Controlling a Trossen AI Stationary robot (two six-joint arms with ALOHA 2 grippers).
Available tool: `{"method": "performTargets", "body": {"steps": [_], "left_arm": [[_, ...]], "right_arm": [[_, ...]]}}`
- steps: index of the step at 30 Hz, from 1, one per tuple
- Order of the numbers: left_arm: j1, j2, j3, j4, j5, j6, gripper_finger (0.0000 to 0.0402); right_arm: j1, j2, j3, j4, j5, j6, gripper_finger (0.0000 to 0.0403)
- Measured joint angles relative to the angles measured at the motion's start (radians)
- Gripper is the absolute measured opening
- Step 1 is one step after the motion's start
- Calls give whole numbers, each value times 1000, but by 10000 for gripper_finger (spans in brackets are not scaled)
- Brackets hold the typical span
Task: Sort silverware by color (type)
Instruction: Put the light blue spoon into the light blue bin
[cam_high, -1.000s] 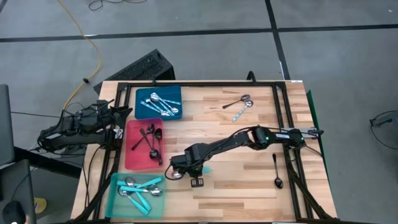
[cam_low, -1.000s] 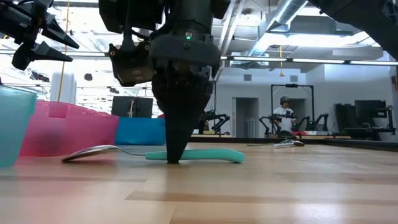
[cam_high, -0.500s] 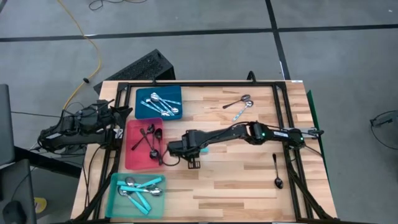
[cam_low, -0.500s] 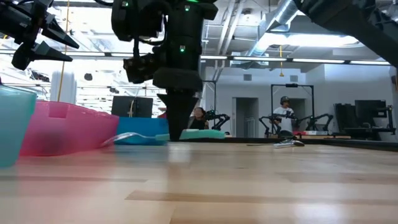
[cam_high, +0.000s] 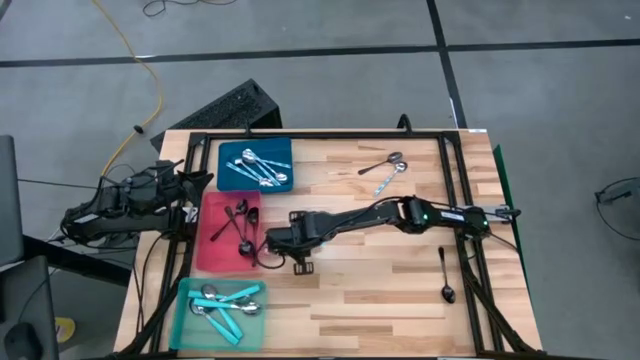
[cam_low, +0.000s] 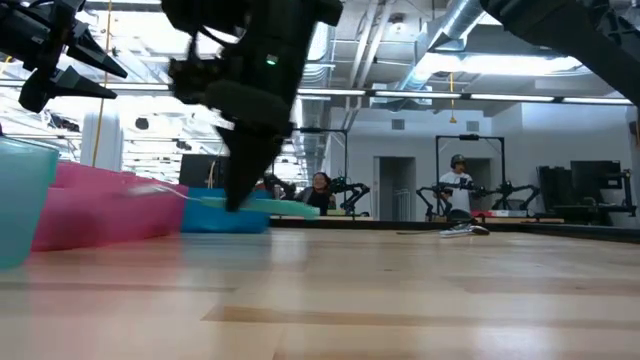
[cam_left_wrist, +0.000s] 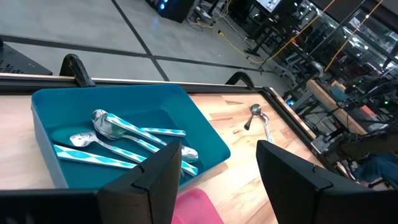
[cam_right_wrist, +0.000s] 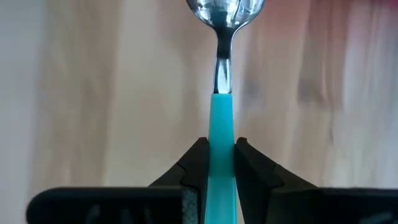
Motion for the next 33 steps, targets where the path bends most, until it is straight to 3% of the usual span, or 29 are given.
{"method": "performTargets", "body": {"steps": [5, 21, 33], "left_arm": [[0, 0, 0, 0, -7, 0, 195], [0, 0, 0, 0, -8, 0, 195], [0, 0, 0, 0, -8, 0, 195]], "right_arm": [[9, 0, 2, 110, 0, -3, 83], [-41, -48, 2, 46, 3, 4, 83], [-39, -74, 3, 270, -1, 5, 83]]}}
